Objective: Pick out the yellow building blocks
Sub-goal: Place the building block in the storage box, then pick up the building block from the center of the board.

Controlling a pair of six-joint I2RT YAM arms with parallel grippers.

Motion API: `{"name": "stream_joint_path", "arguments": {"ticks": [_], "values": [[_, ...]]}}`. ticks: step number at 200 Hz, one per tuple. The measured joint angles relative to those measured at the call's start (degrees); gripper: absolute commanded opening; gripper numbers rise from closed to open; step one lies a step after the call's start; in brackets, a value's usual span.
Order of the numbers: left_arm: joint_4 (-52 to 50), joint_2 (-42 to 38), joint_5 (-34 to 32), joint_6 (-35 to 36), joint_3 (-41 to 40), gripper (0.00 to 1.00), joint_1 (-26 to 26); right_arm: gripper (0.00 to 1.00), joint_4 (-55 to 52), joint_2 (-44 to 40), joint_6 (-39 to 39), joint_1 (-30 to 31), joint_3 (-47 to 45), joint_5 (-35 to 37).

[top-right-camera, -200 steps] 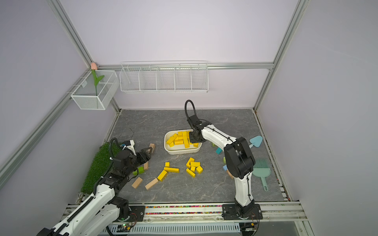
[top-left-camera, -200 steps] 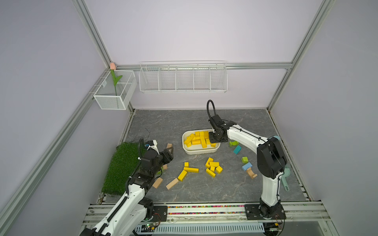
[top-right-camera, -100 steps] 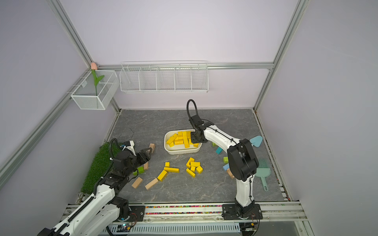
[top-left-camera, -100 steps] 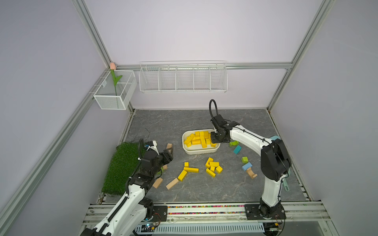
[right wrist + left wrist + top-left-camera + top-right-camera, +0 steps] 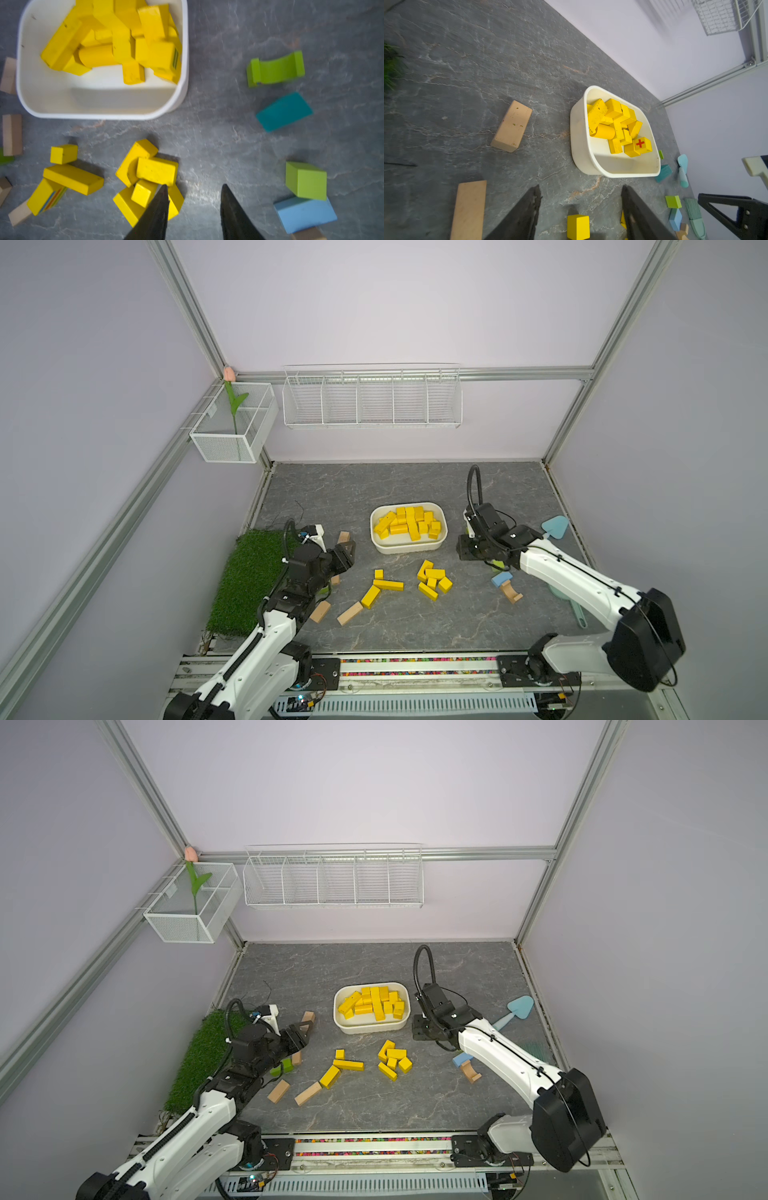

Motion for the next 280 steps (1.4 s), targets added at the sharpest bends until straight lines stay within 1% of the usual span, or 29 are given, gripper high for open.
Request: {"name": "stream_joint_path", "arguments": {"ticks": [19, 31, 42, 70, 111, 145, 167, 204, 232, 258, 280], "values": [[-1.9, 4.8, 1.2, 0.7, 2.3, 0.6, -1.5, 0.43, 0.3, -3.0, 1.4, 0.0, -6.4, -0.2], [-3.6, 7.0, 1.3, 1.2, 4.0, 0.6, -3.0, 0.49, 0.3, -4.2, 2.1, 0.0, -8.7, -0.5], [-5.6, 8.9, 1.3, 1.5, 6.0, 0.6, -4.6, 0.5, 0.5, -5.8, 2.8, 0.0, -9.8, -0.5], [-10.5, 13.7, 1.6, 1.7, 10.4, 0.59, -6.4, 0.5, 1.8, -9.4, 3.8, -0.2, -11.1, -0.4], [-18.5, 20.5, 3.8, 2.4, 12.9, 0.59, -7.1, 0.5, 3.4, -8.8, 4.4, -0.3, -11.5, -0.4], [-21.4, 28.8, 6.3, 4.1, 17.3, 0.54, -9.3, 0.5, 4.0, -8.3, 4.4, -0.3, -11.5, -0.4], [-22.3, 33.1, 7.0, 5.0, 19.9, 0.53, -10.3, 0.5, 4.4, -8.3, 4.5, -0.3, -11.6, -0.4], [-25.1, 36.9, 6.4, 6.0, 23.4, 0.52, -12.5, 0.5, 4.7, -8.3, 4.7, -0.3, -11.8, -0.5], [-26.7, 39.1, 5.2, 6.5, 26.3, 0.48, -14.8, 0.5, 4.9, -8.3, 4.7, -0.3, -11.8, -0.5], [-27.6, 39.7, 4.8, 6.8, 26.9, 0.43, -15.0, 0.5, 5.0, -8.3, 4.7, -0.3, -11.8, -0.5], [-28.3, 40.0, 4.5, 7.0, 26.9, 0.41, -15.0, 0.5, 5.1, -8.3, 4.7, -0.4, -11.8, -0.5]]}}
